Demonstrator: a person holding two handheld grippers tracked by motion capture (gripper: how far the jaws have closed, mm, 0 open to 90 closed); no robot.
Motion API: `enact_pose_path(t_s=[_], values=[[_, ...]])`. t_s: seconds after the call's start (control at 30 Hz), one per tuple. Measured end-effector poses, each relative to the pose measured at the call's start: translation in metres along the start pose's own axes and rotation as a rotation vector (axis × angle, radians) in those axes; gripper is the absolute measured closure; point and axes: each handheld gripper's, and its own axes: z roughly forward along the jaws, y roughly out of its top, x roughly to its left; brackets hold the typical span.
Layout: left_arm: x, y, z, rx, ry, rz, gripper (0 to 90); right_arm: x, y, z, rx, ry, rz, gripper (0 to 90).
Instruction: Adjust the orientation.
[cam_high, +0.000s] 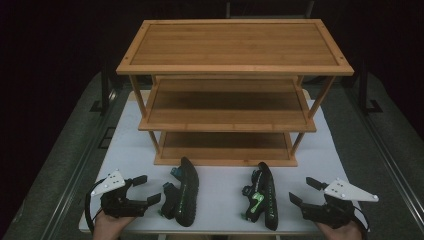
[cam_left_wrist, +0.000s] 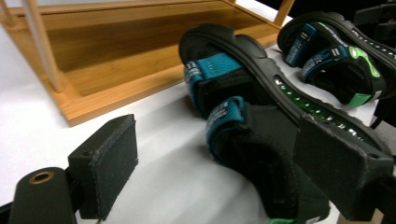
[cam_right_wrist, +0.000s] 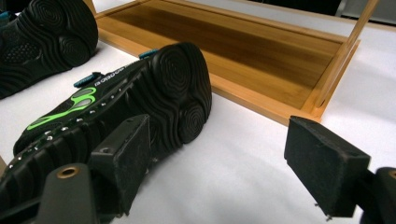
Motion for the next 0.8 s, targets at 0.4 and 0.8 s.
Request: enact_pose_path(t_s=[0.4,0.8], values=[[-0.007,0.009,0.009,0.01,-0.056,0.007,20.1,0.01,0.013,0.001,-0.005,0.021,-0.017,23.5],[-0.013,0.014,0.017,0.024,-0.069,0.023,21.8,0.027,0.021,0.012,0.016,0.078,-0.052,25.4]])
